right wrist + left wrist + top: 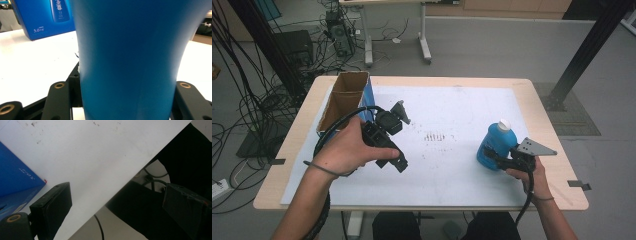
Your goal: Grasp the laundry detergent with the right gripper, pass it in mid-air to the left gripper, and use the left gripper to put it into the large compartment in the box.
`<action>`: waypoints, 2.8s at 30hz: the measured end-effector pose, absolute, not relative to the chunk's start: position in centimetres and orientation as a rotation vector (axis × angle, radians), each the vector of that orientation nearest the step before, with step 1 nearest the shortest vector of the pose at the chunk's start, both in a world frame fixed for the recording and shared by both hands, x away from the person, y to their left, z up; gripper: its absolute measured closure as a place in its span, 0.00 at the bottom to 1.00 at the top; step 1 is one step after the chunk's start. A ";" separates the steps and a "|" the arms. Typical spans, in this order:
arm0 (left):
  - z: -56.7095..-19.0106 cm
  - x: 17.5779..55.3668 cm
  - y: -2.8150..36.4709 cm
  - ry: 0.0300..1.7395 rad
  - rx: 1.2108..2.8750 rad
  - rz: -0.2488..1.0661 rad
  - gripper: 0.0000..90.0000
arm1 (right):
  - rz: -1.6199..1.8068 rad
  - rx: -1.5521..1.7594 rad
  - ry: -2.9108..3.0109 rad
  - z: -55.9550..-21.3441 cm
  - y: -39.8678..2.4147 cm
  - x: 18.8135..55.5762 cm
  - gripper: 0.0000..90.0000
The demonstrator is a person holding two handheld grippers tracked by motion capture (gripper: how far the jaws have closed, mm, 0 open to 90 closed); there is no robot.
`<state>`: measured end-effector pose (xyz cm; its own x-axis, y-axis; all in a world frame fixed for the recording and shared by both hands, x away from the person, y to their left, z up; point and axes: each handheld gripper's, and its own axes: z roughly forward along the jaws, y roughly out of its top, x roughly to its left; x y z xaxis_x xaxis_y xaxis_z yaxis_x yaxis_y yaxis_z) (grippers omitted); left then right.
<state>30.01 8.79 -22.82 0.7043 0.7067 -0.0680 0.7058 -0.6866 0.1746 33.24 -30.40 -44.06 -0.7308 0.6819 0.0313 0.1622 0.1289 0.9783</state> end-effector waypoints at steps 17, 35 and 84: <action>-23.1 30.0 8.8 1.129 2.720 0.007 0.10 | 1.653 0.807 1.975 -44.2 -30.5 33.3 0.49; -23.0 30.1 7.8 1.104 2.729 0.019 0.10 | 1.646 0.805 1.987 -44.1 -30.5 33.3 0.49; -22.4 30.7 7.1 1.075 2.738 0.029 0.10 | 1.649 0.804 1.986 -44.1 -30.5 33.3 0.49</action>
